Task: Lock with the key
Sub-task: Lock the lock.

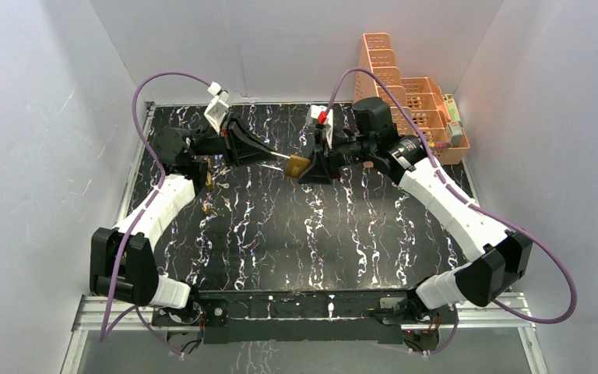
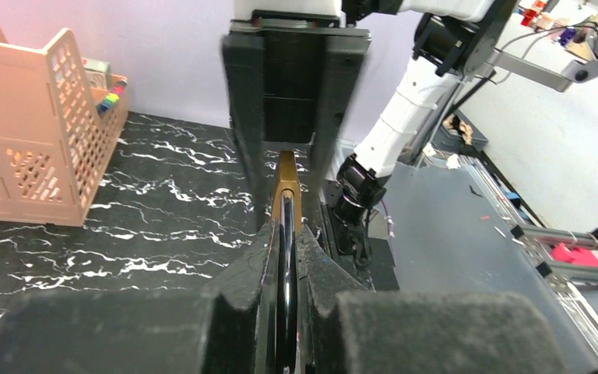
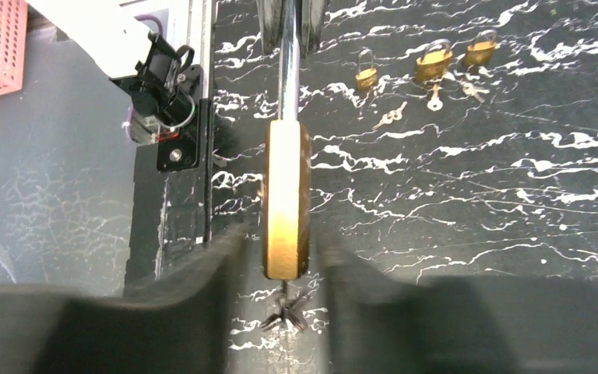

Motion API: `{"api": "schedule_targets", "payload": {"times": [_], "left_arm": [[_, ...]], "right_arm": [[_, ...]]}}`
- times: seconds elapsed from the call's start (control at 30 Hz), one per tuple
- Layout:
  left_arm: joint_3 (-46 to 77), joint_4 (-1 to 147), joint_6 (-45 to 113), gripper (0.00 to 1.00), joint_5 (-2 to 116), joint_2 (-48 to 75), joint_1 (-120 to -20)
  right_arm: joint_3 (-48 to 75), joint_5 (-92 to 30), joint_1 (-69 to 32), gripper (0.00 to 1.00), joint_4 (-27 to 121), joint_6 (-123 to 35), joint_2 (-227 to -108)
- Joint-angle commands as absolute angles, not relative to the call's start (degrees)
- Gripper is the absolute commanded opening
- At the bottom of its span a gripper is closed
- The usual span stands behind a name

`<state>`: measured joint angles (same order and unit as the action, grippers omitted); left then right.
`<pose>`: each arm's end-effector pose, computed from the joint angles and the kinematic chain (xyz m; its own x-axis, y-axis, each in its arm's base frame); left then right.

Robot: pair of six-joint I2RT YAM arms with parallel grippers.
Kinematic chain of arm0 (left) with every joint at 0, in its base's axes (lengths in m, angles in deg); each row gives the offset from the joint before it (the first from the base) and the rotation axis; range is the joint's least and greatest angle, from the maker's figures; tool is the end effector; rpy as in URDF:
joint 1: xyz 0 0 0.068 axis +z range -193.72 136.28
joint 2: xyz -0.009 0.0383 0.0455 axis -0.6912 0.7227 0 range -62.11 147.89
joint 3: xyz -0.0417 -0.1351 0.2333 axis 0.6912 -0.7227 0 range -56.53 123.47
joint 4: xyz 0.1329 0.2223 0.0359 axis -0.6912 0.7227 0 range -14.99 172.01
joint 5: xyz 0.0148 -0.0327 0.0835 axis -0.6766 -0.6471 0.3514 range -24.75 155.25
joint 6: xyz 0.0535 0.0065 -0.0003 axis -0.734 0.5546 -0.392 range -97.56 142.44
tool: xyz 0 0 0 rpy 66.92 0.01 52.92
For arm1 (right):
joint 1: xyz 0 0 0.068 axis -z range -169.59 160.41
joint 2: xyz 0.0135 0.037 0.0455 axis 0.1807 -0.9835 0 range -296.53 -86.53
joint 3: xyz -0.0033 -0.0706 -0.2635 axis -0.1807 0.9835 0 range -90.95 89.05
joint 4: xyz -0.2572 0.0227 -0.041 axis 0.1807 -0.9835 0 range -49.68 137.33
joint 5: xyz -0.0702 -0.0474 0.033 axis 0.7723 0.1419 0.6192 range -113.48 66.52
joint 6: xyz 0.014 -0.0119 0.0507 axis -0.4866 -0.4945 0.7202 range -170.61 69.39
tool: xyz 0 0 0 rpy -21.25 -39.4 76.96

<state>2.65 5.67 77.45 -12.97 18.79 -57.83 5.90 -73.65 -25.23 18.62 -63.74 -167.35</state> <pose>0.2658 -0.1027 0.3992 -0.1542 -0.1338 -0.9789 0.9824 -0.1261 -0.1375 0.2335 0.2010 0.4011 -0.1399 -0.2792 -0.9500 -0.9900 0.0578 0.1288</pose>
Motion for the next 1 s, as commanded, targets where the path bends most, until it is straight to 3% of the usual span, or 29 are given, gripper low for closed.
{"api": "schedule_targets", "payload": {"times": [0.0,0.03,0.07,0.1,0.23,0.33,0.43,0.7,0.97], "left_arm": [[1.9,4.2,72.2,0.00,-3.2,14.6,-58.2],[2.0,4.1,71.9,0.00,-2.0,14.2,-58.2],[2.1,4.2,71.5,0.00,-0.8,13.9,-58.2],[2.4,4.2,71.2,0.00,0.1,13.4,-58.2],[3.0,3.1,70.6,0.00,3.4,11.8,-58.2],[3.6,0.1,72.3,0.00,4.6,11.4,-58.2],[4.1,-3.8,75.9,0.00,4.9,11.8,-58.2],[4.6,-8.4,79.2,0.00,4.6,10.7,-58.2],[3.8,-9.0,78.1,0.00,6.2,9.9,-58.2]], "right_arm": [[6.1,-71.3,-25.6,0.70,31.6,-60.7,-160.5],[8.9,-69.4,-25.6,0.87,36.2,-59.1,-158.3],[13.2,-66.6,-25.5,0.97,41.5,-57.7,-155.5],[16.7,-64.6,-25.5,0.98,47.0,-56.3,-152.9],[28.9,-58.5,-25.1,0.99,66.5,-52.0,-145.0],[33.3,-62.1,-24.6,0.99,75.8,-51.2,-143.8],[31.9,-68.9,-23.1,0.99,79.5,-48.5,-146.8],[28.0,-73.2,-21.2,0.98,93.2,-36.7,-153.6],[22.1,-81.4,-21.3,0.87,103.4,-19.2,-161.9]]}}
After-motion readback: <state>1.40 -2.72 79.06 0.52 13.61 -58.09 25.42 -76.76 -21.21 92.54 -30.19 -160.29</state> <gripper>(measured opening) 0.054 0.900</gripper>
